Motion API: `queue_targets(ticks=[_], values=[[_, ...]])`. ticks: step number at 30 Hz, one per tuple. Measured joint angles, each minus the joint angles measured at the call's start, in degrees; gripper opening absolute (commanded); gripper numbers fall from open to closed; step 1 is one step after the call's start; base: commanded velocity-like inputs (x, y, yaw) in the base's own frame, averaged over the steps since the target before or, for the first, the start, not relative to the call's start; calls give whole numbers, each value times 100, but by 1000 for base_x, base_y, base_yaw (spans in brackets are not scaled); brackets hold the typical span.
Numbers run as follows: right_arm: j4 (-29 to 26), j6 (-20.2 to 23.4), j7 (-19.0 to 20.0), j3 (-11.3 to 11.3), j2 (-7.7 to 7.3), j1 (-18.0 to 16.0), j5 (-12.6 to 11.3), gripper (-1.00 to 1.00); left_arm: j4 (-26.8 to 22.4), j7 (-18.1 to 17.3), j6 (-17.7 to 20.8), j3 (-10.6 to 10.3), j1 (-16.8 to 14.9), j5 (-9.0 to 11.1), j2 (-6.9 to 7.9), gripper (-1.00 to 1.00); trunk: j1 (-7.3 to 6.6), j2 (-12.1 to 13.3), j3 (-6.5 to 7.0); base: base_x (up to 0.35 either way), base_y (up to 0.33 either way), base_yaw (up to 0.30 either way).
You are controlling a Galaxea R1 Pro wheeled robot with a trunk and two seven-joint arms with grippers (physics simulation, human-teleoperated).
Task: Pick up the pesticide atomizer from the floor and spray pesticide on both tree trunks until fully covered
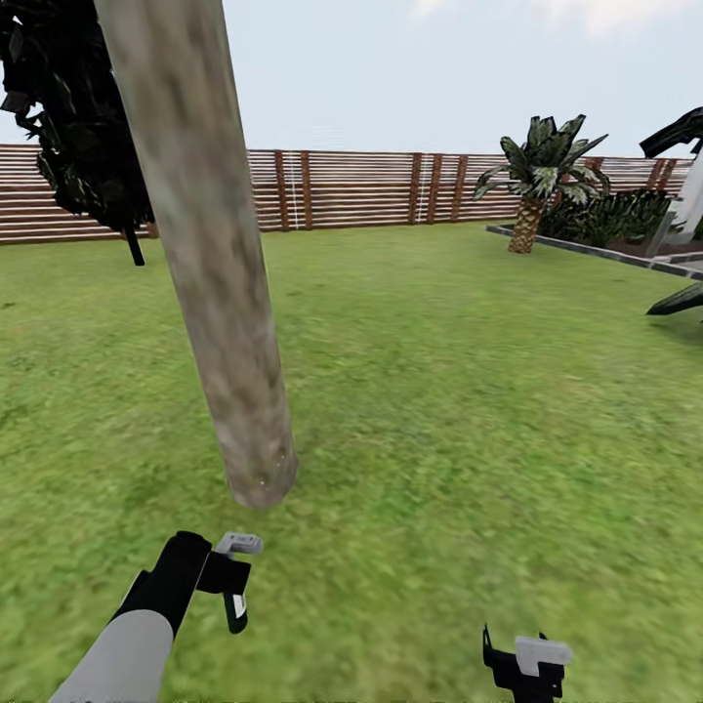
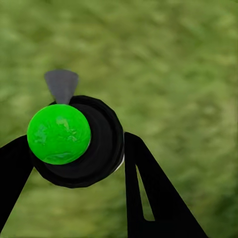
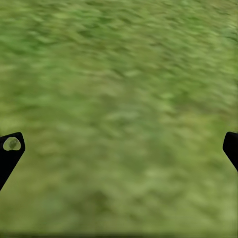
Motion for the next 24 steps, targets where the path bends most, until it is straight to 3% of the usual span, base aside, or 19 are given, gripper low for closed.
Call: queue_targets(ticks=[8,14,18,24], values=[[3,0,0,0,0,0,4,100,-75,2,1,0,-125,-17,51,-100,176,-321,-152,0,0,0],[7,5,9,7,-33,0,21,100,-79,-4,1,30,-113,-11,269,-100,220,-403,-188,0,0,0],[1,5,27,9,-50,0,30,100,-77,-7,-10,-6,-56,17,256,-100,220,-403,-188,85,0,0],[8,7,26,18,-46,0,31,100,-71,1,-15,15,-59,24,200,-100,220,-403,-188,319,0,0]])
